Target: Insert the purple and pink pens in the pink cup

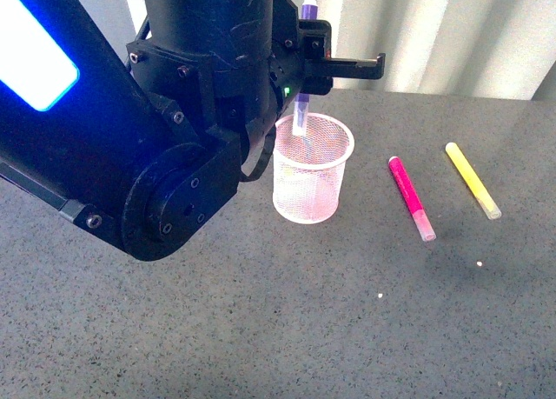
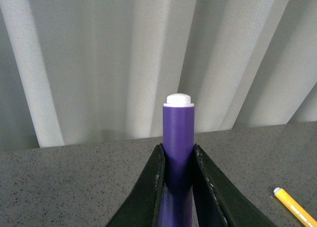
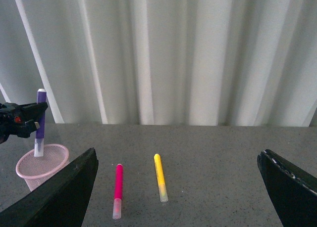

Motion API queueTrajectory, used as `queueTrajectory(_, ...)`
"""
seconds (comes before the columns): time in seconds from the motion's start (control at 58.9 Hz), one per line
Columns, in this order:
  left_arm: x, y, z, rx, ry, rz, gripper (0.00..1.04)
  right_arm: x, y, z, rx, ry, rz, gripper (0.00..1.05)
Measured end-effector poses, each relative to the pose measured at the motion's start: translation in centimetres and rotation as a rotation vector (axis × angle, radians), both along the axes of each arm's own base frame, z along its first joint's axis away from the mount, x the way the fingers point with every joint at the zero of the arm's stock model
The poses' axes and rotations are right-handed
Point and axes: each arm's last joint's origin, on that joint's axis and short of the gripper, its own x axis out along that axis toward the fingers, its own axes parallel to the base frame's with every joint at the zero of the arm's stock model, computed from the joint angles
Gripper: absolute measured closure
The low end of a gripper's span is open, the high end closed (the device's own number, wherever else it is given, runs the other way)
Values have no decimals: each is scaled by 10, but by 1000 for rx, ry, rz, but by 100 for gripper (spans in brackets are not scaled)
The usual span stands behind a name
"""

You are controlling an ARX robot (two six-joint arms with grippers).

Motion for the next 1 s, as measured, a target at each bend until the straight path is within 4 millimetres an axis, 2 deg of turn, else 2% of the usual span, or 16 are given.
queueTrajectory(0.305,-2,-1,-3,-14,28,-10,90,0,0,0,0,0,0,7)
queueTrajectory(0.424,-3,-1,-5,-7,41,-14,69,0,0,0,0,0,0,7)
queueTrajectory(0.56,-2,2,-3,-28,71,-16,36,0,0,0,0,0,0,7)
queueTrajectory(0.611,-2,4,1,-38,74,-21,29,0,0,0,0,0,0,7)
queueTrajectory(0.729,-2,15,19,-53,68,-2,8,0,0,0,0,0,0,7)
queueTrajectory(0.763,-2,18,26,-48,69,5,5,0,0,0,0,0,0,7)
queueTrajectory(0.865,-1,31,48,20,104,2,7,0,0,0,0,0,0,7)
queueTrajectory(1.001,7,60,89,309,248,3,7,0,0,0,0,0,0,7)
